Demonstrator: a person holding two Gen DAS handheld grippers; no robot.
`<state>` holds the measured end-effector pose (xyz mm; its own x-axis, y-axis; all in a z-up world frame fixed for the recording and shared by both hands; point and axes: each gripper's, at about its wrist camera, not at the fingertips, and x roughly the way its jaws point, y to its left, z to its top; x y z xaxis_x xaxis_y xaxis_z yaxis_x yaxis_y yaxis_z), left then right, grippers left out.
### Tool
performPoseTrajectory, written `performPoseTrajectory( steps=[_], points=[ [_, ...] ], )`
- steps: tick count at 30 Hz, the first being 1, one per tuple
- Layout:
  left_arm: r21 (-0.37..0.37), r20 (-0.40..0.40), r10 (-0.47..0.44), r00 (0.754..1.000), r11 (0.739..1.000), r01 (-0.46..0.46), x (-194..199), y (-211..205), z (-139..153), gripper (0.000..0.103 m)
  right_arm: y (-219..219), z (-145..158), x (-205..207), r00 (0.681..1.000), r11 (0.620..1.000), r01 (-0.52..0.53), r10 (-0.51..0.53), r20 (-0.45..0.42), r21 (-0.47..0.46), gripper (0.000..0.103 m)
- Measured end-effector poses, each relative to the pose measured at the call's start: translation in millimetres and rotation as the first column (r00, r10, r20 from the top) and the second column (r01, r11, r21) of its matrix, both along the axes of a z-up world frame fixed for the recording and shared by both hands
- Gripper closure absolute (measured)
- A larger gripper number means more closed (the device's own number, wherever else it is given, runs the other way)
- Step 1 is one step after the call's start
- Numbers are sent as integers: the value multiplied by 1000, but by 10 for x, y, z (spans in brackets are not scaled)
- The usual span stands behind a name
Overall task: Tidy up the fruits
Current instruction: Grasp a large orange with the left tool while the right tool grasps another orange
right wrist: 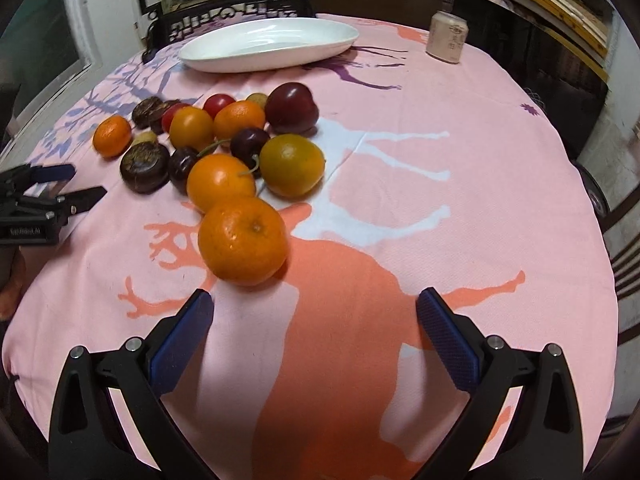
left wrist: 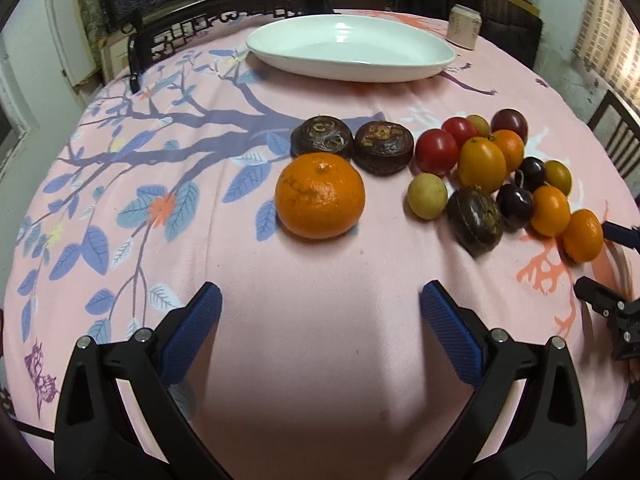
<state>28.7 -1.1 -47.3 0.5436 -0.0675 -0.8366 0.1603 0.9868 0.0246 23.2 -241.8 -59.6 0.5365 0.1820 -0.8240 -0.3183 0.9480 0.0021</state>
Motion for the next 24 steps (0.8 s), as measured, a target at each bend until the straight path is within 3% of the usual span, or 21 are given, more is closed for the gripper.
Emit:
performPoseTrajectory(
  steps=[6,11,16,18,21,24],
  points=[
    [17,6,-50,999,999,50,-45,1,31,2,12,17,-7,1000,1000,-17,17,-5,-6,1],
    [19,62,-22,998,1000,21,130,103,150,2,-34,140,-56,999,993,-25,19,50,119,1],
    [20,98,-68,993,998,66,241,68,221,4,105,162,27,997,988,-59,52,53,144,21],
    [17,108,-89,990,996,88,254,25,211,9,143,131,75,998,986,-66,62,32,155,28],
    [5,104,-116,988,993,116,299,-25,193,25,173,136,96,997,983,-77,74,29,167,37],
    [-4,63,-122,991,992,122,373,-43,111,52,184,122,104,997,983,-76,73,25,165,45]
  ],
)
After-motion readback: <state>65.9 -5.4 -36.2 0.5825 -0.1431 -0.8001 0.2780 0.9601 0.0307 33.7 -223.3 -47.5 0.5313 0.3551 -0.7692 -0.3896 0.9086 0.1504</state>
